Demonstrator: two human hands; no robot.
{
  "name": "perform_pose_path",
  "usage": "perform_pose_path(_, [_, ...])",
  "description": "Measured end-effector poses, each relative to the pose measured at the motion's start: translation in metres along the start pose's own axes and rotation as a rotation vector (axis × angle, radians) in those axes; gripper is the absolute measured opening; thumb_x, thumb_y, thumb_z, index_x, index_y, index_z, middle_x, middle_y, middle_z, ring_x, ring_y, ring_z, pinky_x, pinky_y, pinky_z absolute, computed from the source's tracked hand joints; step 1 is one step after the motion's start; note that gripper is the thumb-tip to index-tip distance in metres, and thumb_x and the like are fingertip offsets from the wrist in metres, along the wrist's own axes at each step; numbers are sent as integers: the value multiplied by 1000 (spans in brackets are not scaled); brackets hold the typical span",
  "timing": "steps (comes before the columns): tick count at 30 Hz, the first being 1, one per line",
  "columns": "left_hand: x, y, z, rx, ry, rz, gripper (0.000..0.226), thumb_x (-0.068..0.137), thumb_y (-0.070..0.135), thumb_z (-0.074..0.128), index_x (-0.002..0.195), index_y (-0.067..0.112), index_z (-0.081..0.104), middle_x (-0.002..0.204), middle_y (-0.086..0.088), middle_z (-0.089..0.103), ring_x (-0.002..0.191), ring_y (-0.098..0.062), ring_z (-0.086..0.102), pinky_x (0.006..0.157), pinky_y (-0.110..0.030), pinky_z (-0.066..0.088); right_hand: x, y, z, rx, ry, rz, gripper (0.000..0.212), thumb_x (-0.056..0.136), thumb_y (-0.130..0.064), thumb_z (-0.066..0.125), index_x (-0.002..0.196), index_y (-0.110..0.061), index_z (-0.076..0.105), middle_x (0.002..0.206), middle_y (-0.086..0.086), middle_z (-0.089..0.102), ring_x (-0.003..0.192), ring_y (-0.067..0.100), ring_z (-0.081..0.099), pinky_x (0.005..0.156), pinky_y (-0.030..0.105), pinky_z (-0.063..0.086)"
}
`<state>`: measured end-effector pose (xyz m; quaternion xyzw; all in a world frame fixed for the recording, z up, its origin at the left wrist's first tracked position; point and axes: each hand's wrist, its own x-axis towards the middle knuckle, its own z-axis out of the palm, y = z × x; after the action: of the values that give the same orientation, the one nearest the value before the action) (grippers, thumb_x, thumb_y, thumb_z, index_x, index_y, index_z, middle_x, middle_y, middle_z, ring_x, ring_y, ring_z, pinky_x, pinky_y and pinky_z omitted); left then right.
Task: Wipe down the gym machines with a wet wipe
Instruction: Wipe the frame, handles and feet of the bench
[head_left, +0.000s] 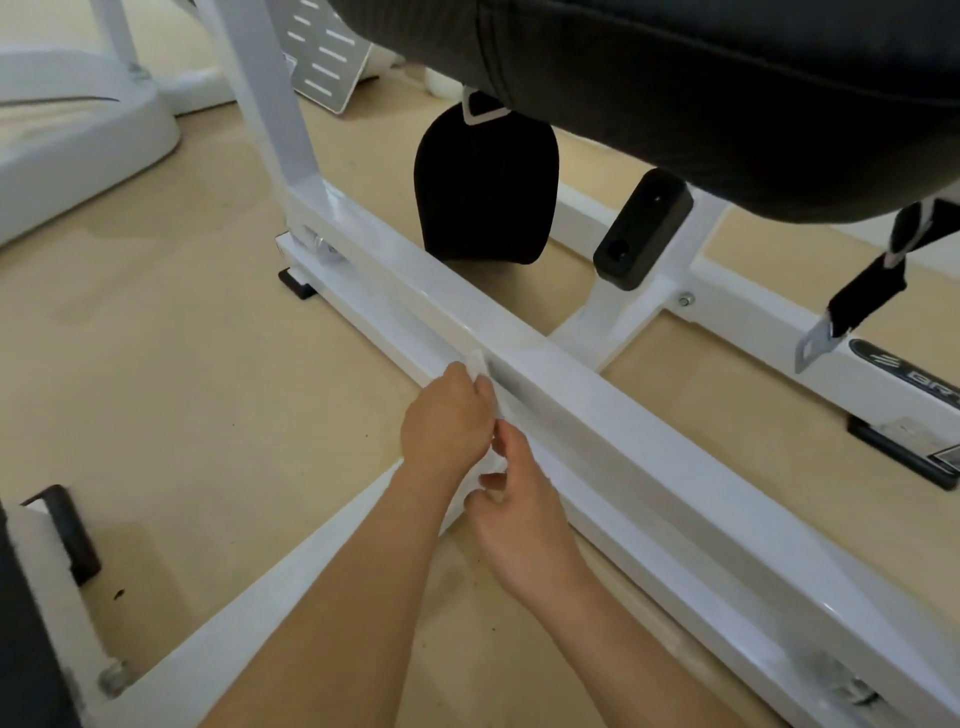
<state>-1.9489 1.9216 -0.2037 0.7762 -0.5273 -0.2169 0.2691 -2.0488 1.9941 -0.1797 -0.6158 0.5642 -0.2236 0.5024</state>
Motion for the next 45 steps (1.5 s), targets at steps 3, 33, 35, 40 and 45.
perform_pose_path(3, [11,10,-2,13,-26,-102,31,102,26,31,83,10,50,72,1,48,74,-21,51,67,-32,38,1,-7,-10,-92,55,-40,61,92,-12,46,145,-37,29,136,-16,44,112,3,53,88,23,48])
perform_pose_path(33, [65,55,6,640,-110,282,62,98,46,14,152,14,19,162,-6,8,149,-22,-1,119,-50,2,-27,36,-101,-319,445,-220,44,86,-1,49,119,-29,59,119,-23,50,99,-14,49,78,4,39])
perform_pose_path(35, [34,75,22,667,-157,419,61,98,45,14,148,14,29,160,-8,16,149,-24,4,119,-51,3,-33,40,-108,-218,562,-194,42,84,4,48,108,-26,64,112,-17,56,94,-7,53,73,10,43])
perform_pose_path(40, [-99,145,92,625,-486,936,59,99,39,24,151,11,17,158,-7,21,148,-22,7,119,-50,-4,-64,57,-118,-68,1002,-157,33,70,-6,39,75,-33,57,85,-6,56,79,-1,54,67,6,38])
perform_pose_path(45, [-93,138,90,557,-420,986,55,99,46,19,146,21,31,150,-4,38,143,-22,23,119,-48,4,-102,84,-117,-137,940,-94,40,75,0,46,95,-32,60,102,-15,51,88,-4,53,67,6,39])
